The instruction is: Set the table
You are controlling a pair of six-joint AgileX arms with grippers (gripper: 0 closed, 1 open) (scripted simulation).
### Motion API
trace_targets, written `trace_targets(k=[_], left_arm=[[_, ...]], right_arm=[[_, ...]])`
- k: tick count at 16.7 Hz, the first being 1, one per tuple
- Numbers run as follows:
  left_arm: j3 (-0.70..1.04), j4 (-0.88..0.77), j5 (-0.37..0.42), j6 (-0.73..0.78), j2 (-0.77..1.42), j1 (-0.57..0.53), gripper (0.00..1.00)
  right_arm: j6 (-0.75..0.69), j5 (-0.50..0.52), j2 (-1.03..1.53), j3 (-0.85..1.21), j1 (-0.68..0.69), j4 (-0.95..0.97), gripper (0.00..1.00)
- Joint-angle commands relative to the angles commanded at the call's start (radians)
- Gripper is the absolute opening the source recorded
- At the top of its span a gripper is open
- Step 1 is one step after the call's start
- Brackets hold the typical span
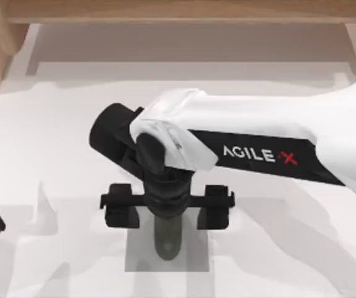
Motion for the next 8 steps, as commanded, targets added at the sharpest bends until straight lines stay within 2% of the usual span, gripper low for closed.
trace_targets(k=[8], left_arm=[[0.000, 0.000, 0.000, 0.000, 0.000, 0.000, 1.00]], right_arm=[[-0.042, -0.006, -0.024, -0.023, -0.019, 0.050, 1.00]])
